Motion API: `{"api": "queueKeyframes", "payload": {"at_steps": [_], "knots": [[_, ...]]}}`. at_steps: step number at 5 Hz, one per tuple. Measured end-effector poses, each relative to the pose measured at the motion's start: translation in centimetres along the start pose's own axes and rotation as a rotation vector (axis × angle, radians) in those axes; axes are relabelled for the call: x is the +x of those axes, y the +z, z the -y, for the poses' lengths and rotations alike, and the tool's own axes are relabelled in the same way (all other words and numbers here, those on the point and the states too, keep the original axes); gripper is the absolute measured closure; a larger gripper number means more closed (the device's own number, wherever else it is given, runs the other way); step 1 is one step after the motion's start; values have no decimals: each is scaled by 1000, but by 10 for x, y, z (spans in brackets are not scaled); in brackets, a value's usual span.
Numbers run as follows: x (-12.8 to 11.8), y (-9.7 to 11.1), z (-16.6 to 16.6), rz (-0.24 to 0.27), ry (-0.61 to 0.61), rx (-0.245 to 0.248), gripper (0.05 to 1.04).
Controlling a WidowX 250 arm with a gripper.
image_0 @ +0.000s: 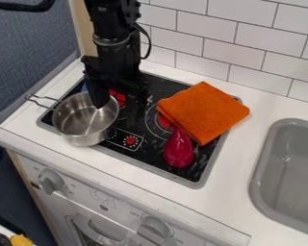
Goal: Moved the towel to the right burner next to silver pot
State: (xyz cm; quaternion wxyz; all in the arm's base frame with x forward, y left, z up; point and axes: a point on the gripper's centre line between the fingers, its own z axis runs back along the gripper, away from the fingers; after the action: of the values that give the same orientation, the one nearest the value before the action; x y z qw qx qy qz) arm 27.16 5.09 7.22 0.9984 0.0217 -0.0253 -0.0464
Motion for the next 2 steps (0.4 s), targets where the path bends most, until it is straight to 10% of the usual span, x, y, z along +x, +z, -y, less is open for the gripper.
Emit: {"api": "queueKeyframes", "payload": {"at_steps": [2], "knots": [[29, -3, 17, 28, -50, -32, 78]]}}
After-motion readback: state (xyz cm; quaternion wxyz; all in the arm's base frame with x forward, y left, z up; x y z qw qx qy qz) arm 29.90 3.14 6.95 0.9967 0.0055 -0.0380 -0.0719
